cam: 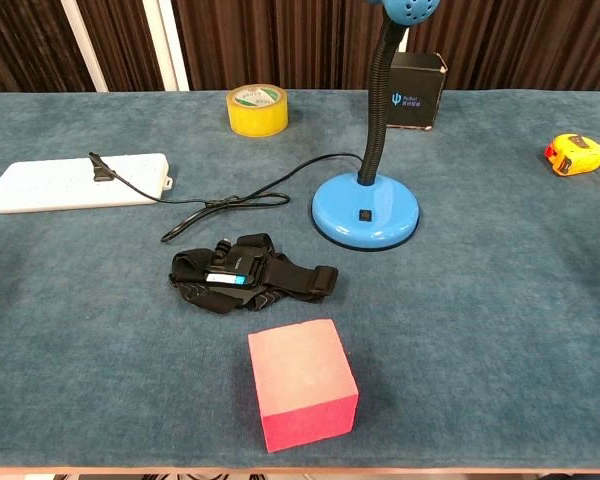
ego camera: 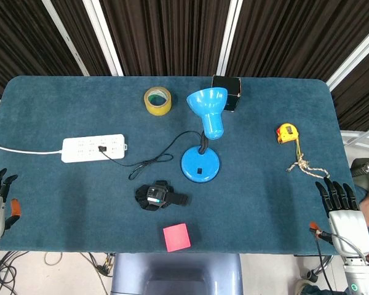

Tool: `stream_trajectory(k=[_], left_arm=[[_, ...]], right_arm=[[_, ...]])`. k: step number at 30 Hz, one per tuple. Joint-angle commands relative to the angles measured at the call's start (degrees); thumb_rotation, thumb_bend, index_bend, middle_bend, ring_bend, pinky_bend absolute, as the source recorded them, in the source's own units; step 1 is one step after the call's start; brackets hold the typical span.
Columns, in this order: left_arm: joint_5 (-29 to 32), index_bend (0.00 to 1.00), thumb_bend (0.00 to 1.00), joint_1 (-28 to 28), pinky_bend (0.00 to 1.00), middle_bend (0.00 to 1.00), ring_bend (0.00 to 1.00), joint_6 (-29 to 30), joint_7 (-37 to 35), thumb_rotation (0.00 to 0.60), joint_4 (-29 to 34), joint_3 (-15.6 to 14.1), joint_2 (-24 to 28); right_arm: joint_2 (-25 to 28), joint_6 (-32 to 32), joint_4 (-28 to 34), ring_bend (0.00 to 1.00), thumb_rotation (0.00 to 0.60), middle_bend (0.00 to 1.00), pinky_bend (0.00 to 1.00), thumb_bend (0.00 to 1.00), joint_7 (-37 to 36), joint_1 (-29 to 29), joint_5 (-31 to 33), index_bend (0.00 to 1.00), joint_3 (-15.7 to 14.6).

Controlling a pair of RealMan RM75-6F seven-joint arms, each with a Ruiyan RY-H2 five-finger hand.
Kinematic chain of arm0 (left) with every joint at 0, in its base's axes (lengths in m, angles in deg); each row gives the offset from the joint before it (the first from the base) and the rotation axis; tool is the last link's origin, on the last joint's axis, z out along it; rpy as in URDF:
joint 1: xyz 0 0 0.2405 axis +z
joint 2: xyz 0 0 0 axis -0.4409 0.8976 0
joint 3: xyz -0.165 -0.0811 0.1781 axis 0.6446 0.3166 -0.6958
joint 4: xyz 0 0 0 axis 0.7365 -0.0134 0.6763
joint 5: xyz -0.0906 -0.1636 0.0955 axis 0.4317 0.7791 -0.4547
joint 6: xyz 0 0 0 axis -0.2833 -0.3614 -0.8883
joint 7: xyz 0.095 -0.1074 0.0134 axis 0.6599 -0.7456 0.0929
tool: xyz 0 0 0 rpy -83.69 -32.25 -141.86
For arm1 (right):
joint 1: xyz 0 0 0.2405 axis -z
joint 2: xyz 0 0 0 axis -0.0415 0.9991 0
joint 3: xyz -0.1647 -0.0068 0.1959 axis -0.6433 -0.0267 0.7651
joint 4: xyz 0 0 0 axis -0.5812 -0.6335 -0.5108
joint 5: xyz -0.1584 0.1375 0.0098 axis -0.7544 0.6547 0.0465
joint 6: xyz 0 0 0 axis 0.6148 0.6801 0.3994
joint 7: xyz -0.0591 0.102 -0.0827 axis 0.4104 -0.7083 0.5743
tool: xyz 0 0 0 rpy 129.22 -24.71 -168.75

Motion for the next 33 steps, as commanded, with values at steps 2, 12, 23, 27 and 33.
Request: stream_trajectory(k=[2, 12, 23, 27, 33], left_arm=[[-0.13, 0.17, 0.64, 0.02, 0.00, 0.03, 0.00, 0.20, 0.03, 0.600, -0.09, 0.05, -0.05], [0.04, 0.17, 0.64, -0.01, 0.00, 0.03, 0.00, 0.16, 0.18, 0.600, -0.15, 0.12, -0.08], [0.14, 0.17, 0.64, -0.04, 0.00, 0.03, 0.00, 0.11, 0.23, 0.600, -0.16, 0.17, -0.08], [0.30, 0.17, 0.64, -0.05, 0.00, 0.03, 0.00, 0.23, 0.21, 0.600, -0.13, 0.36, -0.14], [0.90, 0.17, 0.64, -0.09, 0.00, 0.03, 0.00, 0.11, 0.11, 0.600, 0.03, 0.60, -0.26]], right_arm=[[0.07, 0.20, 0.13, 0.00, 0.600, 0.00, 0.00, 0.24, 0.02, 0.09, 0.03, 0.00, 0.08], [0.24, 0.01, 0.56, 0.00, 0.600, 0.00, 0.00, 0.24, -0.03, 0.13, 0.45, 0.00, 0.15], [0.98, -0.61, 1.64, 0.14, 0.600, 0.00, 0.21, 0.24, -0.73, 0.20, 0.83, 0.00, -0.12], [1.16, -1.08, 1.91, 0.26, 0.600, 0.09, 0.31, 0.24, -0.73, 0.13, 0.97, 0.00, -0.27], [2.96, -6.06, 4.14, 0.45, 0.600, 0.32, 0.44, 0.24, -2.36, -2.03, 1.70, 0.00, -0.70]])
